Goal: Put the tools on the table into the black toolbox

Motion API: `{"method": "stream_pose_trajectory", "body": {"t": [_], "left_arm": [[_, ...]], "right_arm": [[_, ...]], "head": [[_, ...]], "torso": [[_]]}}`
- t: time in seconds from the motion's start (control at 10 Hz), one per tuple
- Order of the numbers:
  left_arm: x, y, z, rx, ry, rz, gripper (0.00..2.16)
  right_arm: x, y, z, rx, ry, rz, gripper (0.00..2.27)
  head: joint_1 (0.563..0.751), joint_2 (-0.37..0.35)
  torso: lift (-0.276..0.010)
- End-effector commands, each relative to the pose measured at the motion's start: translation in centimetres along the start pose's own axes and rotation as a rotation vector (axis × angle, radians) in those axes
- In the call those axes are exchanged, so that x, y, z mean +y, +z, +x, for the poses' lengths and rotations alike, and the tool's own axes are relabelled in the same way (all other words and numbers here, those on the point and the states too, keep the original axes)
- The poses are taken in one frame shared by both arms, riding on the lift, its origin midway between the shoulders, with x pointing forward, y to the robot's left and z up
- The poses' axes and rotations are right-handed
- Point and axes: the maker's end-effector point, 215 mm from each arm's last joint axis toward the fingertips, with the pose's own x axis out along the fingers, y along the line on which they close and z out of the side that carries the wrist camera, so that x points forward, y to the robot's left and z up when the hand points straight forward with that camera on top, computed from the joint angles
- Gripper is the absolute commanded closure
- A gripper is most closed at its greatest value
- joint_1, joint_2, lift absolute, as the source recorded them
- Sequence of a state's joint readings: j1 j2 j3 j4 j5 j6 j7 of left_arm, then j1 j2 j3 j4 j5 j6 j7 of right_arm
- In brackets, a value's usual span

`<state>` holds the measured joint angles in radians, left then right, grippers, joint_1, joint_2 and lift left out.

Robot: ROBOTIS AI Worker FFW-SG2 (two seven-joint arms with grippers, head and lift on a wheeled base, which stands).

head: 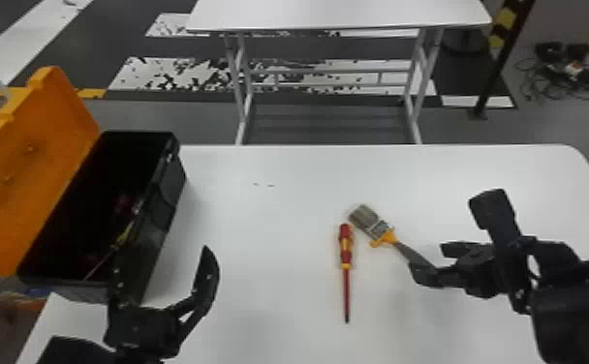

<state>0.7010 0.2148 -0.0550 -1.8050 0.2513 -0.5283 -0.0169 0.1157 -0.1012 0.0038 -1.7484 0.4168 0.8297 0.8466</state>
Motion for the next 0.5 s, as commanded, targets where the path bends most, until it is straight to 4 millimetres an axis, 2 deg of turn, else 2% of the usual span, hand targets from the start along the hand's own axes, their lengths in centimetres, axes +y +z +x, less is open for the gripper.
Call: {"method": "stream_pose_trajectory", "body": {"t": [0.0, 0.4], "left_arm": [[-0.2, -0.1, 0.0, 0.004, -0.004, 0.0, 0.03], [-0.6, -0.1, 0.1, 0.002, -0.009, -0.005, 0.03]], "right_arm": [[-0.1, 0.2, 0.0, 0.0, -0.003, -0.002, 0.5], [-1.6, -0.6, -0.6, 0.01, -0.023, -0.001, 0.5]], "head": [[0.695, 0.077], [0.695, 0.057]], "torso": [[-0.075], [-0.075]]}}
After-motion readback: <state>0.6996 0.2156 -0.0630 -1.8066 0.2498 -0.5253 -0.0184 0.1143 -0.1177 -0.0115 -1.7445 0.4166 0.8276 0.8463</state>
